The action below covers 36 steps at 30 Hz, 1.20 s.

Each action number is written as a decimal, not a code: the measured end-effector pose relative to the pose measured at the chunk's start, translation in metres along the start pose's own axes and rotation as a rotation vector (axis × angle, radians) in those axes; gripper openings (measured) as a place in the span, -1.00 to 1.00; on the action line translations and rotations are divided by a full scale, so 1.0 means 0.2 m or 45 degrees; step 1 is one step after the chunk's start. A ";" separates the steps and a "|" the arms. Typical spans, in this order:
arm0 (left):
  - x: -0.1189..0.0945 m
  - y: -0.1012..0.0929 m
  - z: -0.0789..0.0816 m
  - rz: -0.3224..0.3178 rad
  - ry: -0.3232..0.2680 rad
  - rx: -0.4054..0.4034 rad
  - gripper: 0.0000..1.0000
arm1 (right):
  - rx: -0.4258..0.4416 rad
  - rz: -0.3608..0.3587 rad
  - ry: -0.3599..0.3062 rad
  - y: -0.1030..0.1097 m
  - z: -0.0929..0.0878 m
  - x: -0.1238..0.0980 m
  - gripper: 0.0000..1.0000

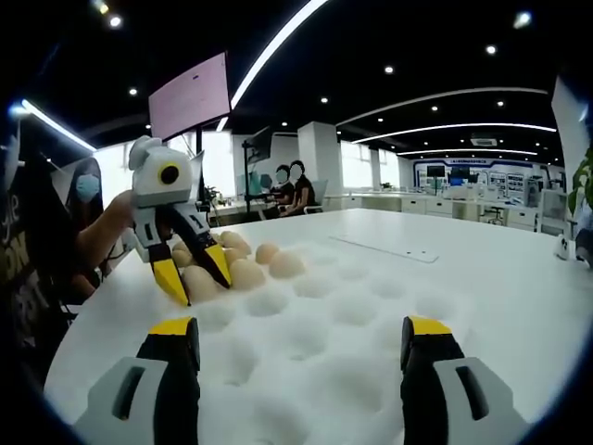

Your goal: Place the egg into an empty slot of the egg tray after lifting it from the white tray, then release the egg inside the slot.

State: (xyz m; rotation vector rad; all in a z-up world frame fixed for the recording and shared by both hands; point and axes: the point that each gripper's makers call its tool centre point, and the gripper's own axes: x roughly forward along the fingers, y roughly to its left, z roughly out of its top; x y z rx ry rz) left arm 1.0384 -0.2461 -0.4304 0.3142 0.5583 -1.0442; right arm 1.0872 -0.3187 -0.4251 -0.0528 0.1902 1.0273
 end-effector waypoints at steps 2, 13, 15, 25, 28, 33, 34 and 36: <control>0.00 0.00 0.00 0.003 -0.003 -0.007 -0.44 | 0.000 0.000 0.000 0.00 0.00 0.00 0.87; -0.04 0.03 0.02 0.023 -0.017 -0.013 -0.44 | 0.001 -0.001 -0.002 0.00 0.00 0.01 0.87; -0.04 0.03 0.03 0.025 -0.018 -0.011 -0.44 | 0.002 0.000 -0.007 0.00 0.00 0.01 0.87; -0.08 0.05 0.06 0.039 -0.033 -0.010 -0.45 | 0.001 0.000 -0.005 0.00 0.01 0.00 0.87; -0.10 0.06 0.06 0.046 -0.036 -0.011 -0.45 | 0.000 -0.001 -0.003 0.00 0.01 0.00 0.87; -0.12 0.08 0.07 0.058 -0.040 -0.018 -0.45 | -0.001 -0.002 -0.001 0.00 0.01 0.01 0.87; -0.12 0.08 0.07 0.059 -0.040 -0.018 -0.45 | -0.001 -0.002 -0.001 0.00 0.01 0.01 0.87; -0.13 0.09 0.07 0.062 -0.043 -0.024 -0.45 | 0.000 -0.002 -0.002 0.00 0.01 0.01 0.87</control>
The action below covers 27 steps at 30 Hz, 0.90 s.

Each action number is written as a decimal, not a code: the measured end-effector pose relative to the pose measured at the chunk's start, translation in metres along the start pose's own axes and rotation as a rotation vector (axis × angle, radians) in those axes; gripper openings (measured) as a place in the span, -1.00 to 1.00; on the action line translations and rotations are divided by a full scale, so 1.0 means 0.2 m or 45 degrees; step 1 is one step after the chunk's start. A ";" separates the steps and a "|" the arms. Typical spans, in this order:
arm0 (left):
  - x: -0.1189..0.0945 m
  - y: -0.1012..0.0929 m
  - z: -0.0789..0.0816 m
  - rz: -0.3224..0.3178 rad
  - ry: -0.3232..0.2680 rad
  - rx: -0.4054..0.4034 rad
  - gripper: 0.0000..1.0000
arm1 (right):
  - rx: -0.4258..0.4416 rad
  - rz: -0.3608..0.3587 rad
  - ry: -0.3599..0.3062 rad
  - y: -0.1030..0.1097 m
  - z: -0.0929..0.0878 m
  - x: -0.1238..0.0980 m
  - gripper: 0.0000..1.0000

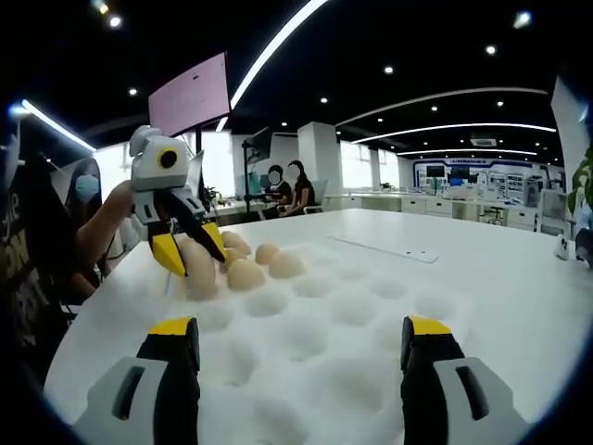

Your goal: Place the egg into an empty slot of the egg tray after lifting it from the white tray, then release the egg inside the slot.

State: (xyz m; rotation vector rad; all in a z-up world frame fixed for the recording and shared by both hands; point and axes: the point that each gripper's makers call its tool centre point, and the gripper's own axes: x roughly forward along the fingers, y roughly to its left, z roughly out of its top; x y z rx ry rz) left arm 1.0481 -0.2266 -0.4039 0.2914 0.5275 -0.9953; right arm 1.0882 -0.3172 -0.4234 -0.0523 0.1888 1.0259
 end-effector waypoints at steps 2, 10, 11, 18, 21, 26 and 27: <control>0.00 0.00 0.00 0.002 0.000 -0.001 -0.45 | 0.000 -0.001 0.000 0.00 0.00 0.00 0.87; -0.05 0.04 0.03 0.020 -0.020 -0.002 -0.45 | 0.001 0.000 -0.002 0.00 0.00 0.00 0.87; -0.05 0.04 0.03 0.021 -0.020 -0.003 -0.45 | 0.001 0.000 -0.001 0.00 0.00 0.00 0.87; -0.07 0.06 0.04 0.038 -0.031 0.000 -0.45 | 0.001 -0.001 -0.002 0.00 0.00 0.00 0.87; -0.09 0.07 0.05 0.047 -0.037 0.002 -0.45 | 0.001 -0.001 -0.003 0.00 0.00 0.00 0.87; -0.10 0.09 0.06 0.057 -0.041 0.005 -0.45 | 0.002 -0.001 -0.003 0.00 0.00 0.00 0.87; -0.11 0.09 0.06 0.059 -0.041 0.004 -0.45 | 0.002 -0.001 -0.003 0.00 0.00 0.00 0.87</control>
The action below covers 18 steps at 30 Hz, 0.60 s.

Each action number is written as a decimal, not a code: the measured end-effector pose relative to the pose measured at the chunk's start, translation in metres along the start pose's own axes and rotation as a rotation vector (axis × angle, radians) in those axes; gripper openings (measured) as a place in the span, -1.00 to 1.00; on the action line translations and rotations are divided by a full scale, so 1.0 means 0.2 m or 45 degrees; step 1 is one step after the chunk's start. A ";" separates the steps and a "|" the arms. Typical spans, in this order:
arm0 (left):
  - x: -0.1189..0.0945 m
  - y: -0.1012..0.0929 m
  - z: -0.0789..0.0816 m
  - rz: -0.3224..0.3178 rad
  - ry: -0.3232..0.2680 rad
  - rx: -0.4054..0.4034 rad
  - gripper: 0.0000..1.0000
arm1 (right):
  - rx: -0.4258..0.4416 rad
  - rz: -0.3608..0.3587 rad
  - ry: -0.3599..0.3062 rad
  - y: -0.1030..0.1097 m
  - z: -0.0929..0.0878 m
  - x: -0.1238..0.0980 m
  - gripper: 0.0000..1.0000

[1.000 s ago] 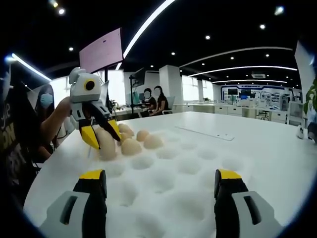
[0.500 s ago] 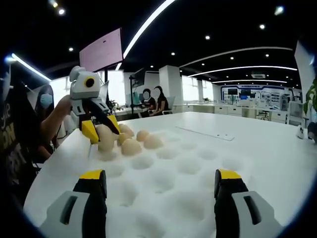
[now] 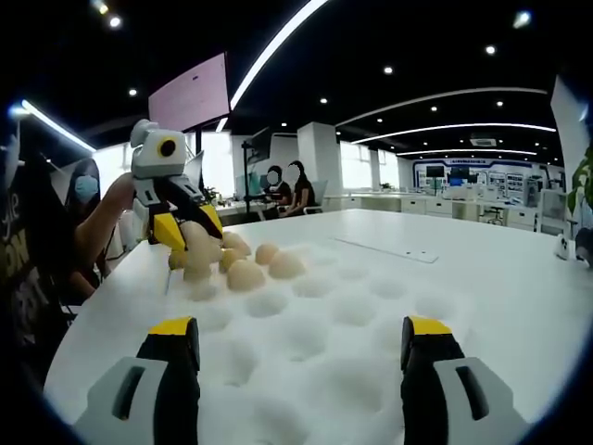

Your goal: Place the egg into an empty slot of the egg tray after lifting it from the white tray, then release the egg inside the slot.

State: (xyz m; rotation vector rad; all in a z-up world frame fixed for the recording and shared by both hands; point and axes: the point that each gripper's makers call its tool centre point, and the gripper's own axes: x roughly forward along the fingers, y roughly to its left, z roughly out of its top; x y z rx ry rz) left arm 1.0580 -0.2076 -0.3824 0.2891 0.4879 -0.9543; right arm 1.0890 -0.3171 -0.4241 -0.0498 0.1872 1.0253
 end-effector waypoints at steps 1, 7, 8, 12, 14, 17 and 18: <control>0.00 0.00 0.00 0.001 0.002 -0.001 -0.45 | 0.000 0.000 0.000 0.00 0.00 0.00 0.87; 0.01 0.00 -0.02 -0.005 0.009 -0.001 -0.45 | 0.000 0.000 -0.001 0.00 0.00 0.00 0.87; 0.02 0.00 -0.02 -0.009 0.015 0.001 -0.45 | 0.001 0.000 -0.002 0.00 0.00 0.00 0.87; 0.10 -0.06 -0.07 -0.053 0.058 0.020 -0.45 | 0.001 -0.001 -0.003 0.00 0.00 0.00 0.87; 0.13 -0.09 -0.09 -0.063 0.080 0.024 -0.45 | 0.001 0.000 -0.004 0.00 0.00 0.00 0.87; 0.16 -0.12 -0.09 -0.086 0.081 0.022 -0.46 | 0.002 0.000 -0.005 0.00 0.00 0.00 0.87; 0.17 -0.12 -0.08 -0.085 0.075 0.025 -0.46 | 0.001 0.000 -0.004 0.00 0.00 0.00 0.87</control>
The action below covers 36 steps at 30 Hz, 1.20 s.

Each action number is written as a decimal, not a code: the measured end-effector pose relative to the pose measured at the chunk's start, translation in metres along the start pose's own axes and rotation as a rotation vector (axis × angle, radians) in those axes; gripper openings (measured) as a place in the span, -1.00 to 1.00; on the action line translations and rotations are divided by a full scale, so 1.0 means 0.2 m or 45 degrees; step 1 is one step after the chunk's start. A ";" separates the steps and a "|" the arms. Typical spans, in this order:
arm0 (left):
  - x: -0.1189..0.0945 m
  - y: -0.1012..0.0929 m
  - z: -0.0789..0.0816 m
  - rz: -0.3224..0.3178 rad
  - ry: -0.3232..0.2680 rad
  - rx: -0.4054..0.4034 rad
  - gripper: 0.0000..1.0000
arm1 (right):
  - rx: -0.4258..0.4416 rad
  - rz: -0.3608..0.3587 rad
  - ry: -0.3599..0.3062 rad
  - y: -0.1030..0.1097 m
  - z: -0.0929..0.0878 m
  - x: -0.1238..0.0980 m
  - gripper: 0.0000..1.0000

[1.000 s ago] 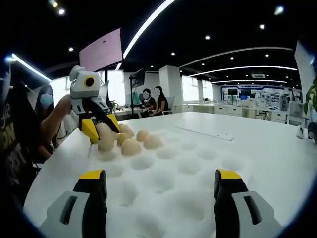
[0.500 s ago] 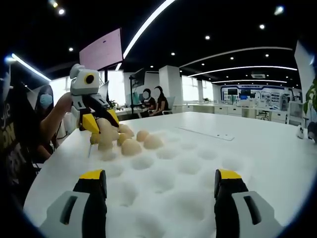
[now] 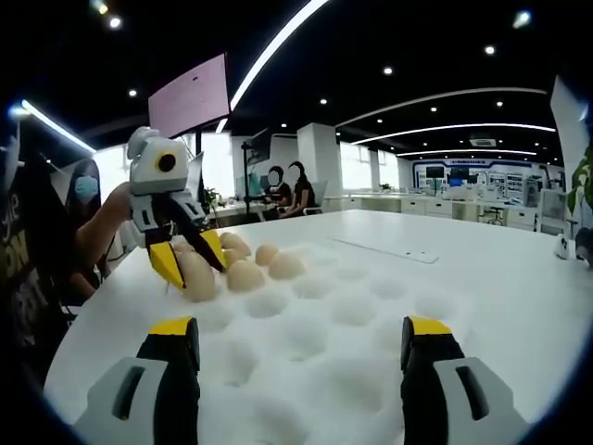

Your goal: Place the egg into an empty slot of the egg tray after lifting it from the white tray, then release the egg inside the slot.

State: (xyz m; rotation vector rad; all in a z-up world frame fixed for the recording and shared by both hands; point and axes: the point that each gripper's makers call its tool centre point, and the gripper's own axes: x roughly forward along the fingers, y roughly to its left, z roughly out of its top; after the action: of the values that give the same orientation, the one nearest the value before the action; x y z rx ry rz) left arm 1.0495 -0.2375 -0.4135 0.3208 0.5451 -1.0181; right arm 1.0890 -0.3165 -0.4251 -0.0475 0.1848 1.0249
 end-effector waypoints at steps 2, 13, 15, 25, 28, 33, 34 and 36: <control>0.02 -0.05 0.04 -0.020 -0.024 0.015 -0.46 | 0.000 0.000 0.001 0.00 0.00 0.00 0.87; 0.14 -0.07 0.08 0.000 -0.077 0.096 -0.48 | 0.002 0.001 -0.006 0.00 0.00 0.00 0.87; 0.14 -0.07 0.08 -0.003 -0.098 0.113 -0.48 | 0.001 0.000 -0.004 0.00 0.00 0.00 0.87; 0.09 -0.07 0.01 -0.010 -0.102 0.108 -0.53 | 0.002 -0.001 -0.005 0.00 0.00 0.00 0.87; 0.06 -0.06 0.02 -0.006 -0.102 0.128 -0.44 | 0.003 -0.001 -0.007 0.00 0.00 0.00 0.87; -0.02 -0.05 0.02 -0.010 -0.086 0.170 -0.31 | 0.004 0.000 -0.010 0.00 0.00 0.00 0.87; -0.03 -0.06 0.01 -0.013 -0.068 0.161 -0.31 | 0.004 0.000 -0.009 0.00 0.00 0.00 0.87; -0.03 -0.06 -0.04 -0.012 -0.020 0.145 -0.31 | 0.004 0.000 -0.009 0.00 0.00 0.00 0.87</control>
State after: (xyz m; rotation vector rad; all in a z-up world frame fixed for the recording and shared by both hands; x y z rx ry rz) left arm 1.0338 -0.2357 -0.4166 0.4112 0.4756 -1.0625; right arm 1.0895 -0.3163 -0.4244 -0.0411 0.1800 1.0242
